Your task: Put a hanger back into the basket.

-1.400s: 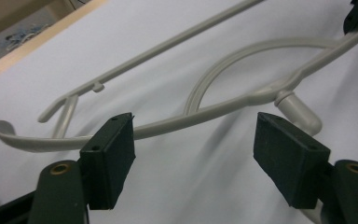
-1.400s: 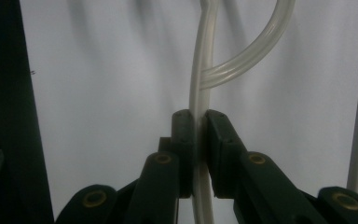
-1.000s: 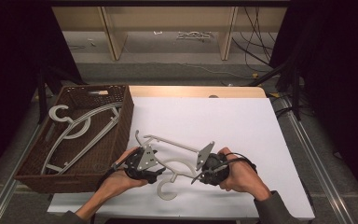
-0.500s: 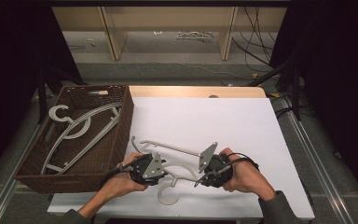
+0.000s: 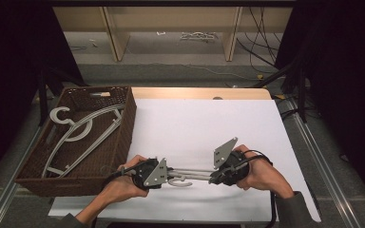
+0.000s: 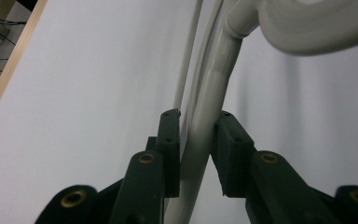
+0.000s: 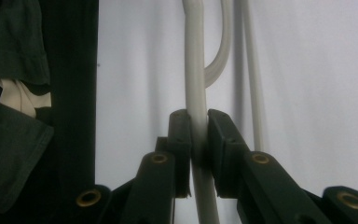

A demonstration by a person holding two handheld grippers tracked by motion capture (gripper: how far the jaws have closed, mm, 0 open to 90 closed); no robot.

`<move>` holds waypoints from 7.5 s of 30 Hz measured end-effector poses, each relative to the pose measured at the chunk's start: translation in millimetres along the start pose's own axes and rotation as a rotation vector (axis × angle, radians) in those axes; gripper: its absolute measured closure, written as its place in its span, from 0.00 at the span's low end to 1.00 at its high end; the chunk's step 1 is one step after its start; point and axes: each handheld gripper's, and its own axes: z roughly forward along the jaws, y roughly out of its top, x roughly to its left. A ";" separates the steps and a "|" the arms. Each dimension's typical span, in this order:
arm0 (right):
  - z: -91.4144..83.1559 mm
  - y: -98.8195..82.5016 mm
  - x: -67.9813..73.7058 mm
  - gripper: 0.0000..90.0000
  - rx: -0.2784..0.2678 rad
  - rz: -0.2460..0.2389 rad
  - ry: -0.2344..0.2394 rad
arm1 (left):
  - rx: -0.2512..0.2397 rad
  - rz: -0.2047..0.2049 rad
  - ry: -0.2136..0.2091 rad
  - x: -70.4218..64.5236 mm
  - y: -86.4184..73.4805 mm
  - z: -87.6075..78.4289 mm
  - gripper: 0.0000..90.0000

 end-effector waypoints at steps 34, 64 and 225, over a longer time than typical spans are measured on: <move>-33.8 -13.3 -0.2 0.25 -0.478 0.385 -0.528 | -0.201 -0.525 0.005 37.2 -8.9 -33.2 0.88; -2.3 -50.8 34.6 0.23 -0.592 0.444 -0.608 | -0.409 -0.716 0.025 77.7 5.2 -112.9 0.88; 9.9 -59.2 33.1 0.20 -0.565 0.494 -0.570 | -0.313 -0.884 0.503 64.6 -97.1 -157.1 0.22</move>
